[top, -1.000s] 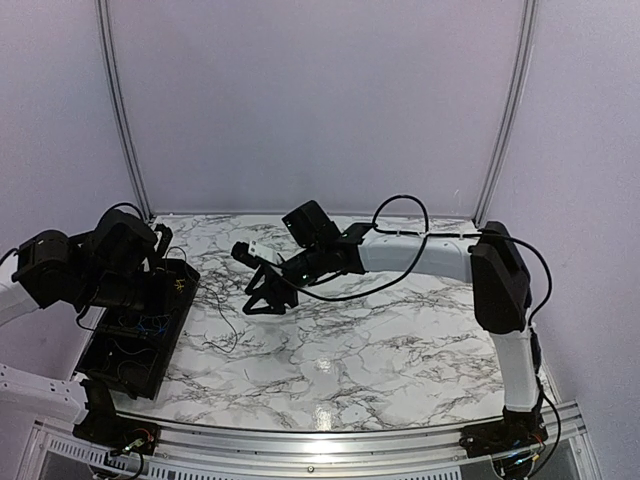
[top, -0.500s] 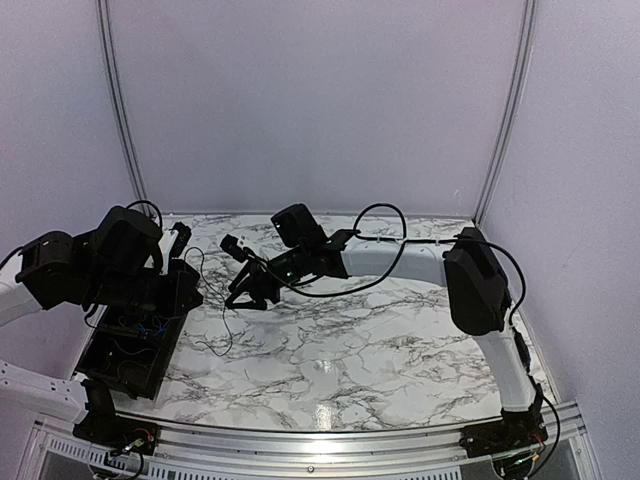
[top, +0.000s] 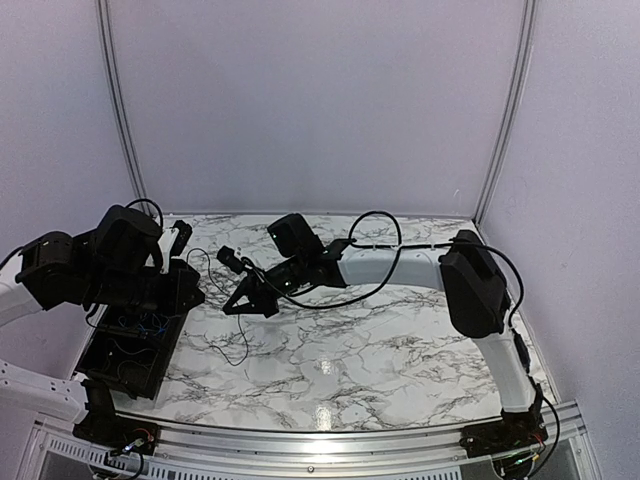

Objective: Untangle the cables

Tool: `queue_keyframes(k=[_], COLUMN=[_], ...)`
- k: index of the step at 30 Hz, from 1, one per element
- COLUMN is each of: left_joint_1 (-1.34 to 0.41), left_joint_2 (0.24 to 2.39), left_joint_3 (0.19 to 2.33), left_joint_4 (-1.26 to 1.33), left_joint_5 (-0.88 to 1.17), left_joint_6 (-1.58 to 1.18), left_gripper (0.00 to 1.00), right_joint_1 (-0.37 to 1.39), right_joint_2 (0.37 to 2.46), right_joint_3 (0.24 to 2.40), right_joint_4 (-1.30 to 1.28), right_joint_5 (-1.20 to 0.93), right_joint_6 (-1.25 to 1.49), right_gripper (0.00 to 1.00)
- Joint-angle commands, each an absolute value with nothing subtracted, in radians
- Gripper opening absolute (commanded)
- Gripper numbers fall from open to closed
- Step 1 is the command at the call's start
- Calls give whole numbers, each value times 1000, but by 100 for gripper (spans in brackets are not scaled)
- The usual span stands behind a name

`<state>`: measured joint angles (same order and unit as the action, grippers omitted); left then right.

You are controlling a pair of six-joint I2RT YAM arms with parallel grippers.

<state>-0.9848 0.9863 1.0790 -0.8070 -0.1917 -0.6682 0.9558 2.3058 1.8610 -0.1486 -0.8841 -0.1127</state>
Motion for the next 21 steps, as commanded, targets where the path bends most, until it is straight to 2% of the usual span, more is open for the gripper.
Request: queue_keyframes(k=[1, 3, 4, 6, 13, 21], left_joint_1=[-989, -989, -989, -989, -993, -1023], left_joint_2=[962, 949, 941, 933, 993, 1038], left_joint_3=[1062, 1054, 1047, 1039, 1018, 875], left_joint_4=[-786, -797, -797, -795, -708, -269], left_joint_5=[-226, -289, -311, -340, -306, -132], left_joint_6=[-647, -648, -647, -628, -459, -378], left_gripper=[15, 36, 42, 48, 54, 55], right_joint_1=[956, 949, 943, 935, 933, 933], right_joint_2=[2200, 2148, 2115, 2051, 1909, 1814], right_joint_3=[1818, 1783, 1752, 1690, 1548, 1421], right_joint_4=[-170, -217, -236, -285, -550, -516], right_joint_5=[-797, -764, -743, -702, -562, -495], right_joint_6=[-189, -256, -290, -375, -612, -555], right_gripper=[0, 0, 0, 0, 0, 0])
